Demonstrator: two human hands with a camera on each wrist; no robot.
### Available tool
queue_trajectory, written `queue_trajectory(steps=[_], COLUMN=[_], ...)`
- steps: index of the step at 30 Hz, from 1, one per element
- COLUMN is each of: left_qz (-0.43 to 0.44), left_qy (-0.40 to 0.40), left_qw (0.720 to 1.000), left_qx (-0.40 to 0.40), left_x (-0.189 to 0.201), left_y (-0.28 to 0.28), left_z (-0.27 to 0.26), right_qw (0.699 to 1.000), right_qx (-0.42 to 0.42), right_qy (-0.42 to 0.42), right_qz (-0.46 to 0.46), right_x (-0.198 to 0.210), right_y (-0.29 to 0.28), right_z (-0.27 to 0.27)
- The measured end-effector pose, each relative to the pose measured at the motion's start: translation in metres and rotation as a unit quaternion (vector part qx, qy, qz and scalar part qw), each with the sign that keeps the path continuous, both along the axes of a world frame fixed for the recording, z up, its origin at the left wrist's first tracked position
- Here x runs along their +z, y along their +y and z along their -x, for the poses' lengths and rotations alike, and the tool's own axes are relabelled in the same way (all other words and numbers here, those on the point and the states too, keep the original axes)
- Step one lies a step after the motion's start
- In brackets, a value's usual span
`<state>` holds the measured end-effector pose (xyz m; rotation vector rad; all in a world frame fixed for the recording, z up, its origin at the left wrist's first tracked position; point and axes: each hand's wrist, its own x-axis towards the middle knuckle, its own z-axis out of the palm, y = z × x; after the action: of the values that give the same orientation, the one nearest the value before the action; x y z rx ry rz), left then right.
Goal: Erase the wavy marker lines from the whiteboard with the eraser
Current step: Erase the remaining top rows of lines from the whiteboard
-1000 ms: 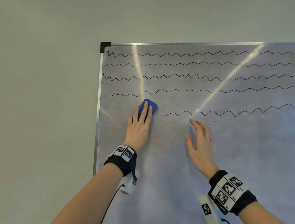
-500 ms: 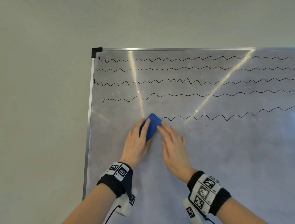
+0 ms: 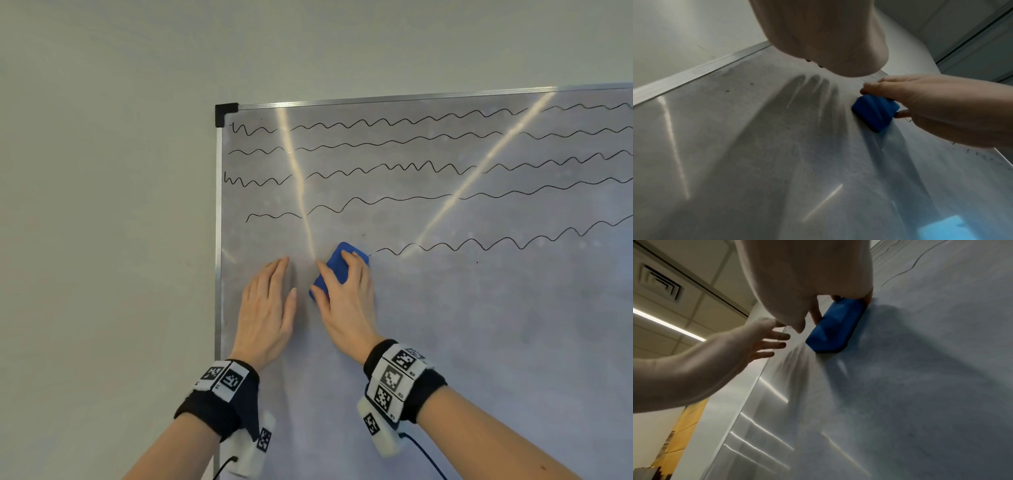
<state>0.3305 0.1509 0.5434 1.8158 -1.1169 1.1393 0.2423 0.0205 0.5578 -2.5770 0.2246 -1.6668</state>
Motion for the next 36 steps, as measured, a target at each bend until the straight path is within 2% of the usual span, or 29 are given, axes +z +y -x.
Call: queue_trajectory(steps=[2,4,8,10,12,15,17,19,21,22,24,26,28,30,32,33,35,36], left_qz=[0.004,0.009,-0.002,-0.027,-0.052,-0.073,-0.07,-0.069,-0.073,-0.078,-0.093,-0.11,-0.123,-0.128,-0.127,-0.125,-0.126,-0.127], left_qy=[0.007,0.016,0.013,-0.004,-0.027,-0.031,-0.029,-0.02,-0.024,-0.031,-0.045,-0.055,-0.062,-0.064,-0.066,-0.068,-0.069,-0.07], left_qw=[1.0,1.0,1.0,0.999,0.998,0.997,0.997,0.997,0.997,0.996,0.994,0.99,0.987,0.986,0.985,0.985,0.985,0.984], left_qx=[-0.005,-0.014,-0.027,-0.028,-0.022,-0.014,-0.01,-0.007,0.005,0.015,0.038,0.064,0.081,0.087,0.092,0.095,0.099,0.101], left_x=[0.002,0.003,0.007,0.011,0.016,0.025,0.03,0.033,0.032,0.031,0.029,0.028,0.028,0.028,0.028,0.028,0.029,0.029], left_y=[0.002,0.003,-0.002,-0.006,-0.013,-0.026,-0.035,-0.041,-0.044,-0.045,-0.045,-0.046,-0.048,-0.049,-0.049,-0.049,-0.048,-0.048], left_z=[-0.002,-0.002,-0.001,0.001,0.002,0.004,0.006,0.008,0.007,0.006,0.005,0.004,0.004,0.003,0.003,0.003,0.004,0.004], right_qw=[0.999,0.999,0.986,0.992,0.998,0.994,0.99,0.971,0.956,0.961,0.983,0.988,0.98,0.96,0.949,0.958,0.985,0.988], right_qx=[-0.032,-0.034,0.048,0.065,0.028,-0.013,0.021,0.041,0.029,0.016,-0.005,-0.024,-0.01,0.02,0.024,0.02,0.015,0.004], right_qy=[-0.017,-0.019,0.023,0.009,-0.048,-0.099,-0.064,0.015,0.028,0.009,-0.057,-0.094,-0.053,0.045,0.065,0.046,-0.038,-0.066], right_qz=[0.0,0.037,0.161,0.106,0.043,0.049,0.127,0.234,0.29,0.277,0.173,0.119,0.193,0.274,0.307,0.281,0.169,0.138], right_x=[0.002,0.002,0.0,0.012,0.031,0.035,0.014,-0.008,-0.002,0.008,0.029,0.029,0.006,-0.018,-0.006,0.007,0.032,0.034], right_y=[0.004,0.003,-0.012,-0.029,-0.047,-0.06,-0.053,-0.049,-0.06,-0.068,-0.083,-0.085,-0.078,-0.073,-0.083,-0.09,-0.099,-0.1], right_z=[-0.008,-0.014,-0.013,-0.004,0.007,0.012,0.007,0.011,0.02,0.024,0.028,0.025,0.019,0.02,0.028,0.03,0.035,0.035])
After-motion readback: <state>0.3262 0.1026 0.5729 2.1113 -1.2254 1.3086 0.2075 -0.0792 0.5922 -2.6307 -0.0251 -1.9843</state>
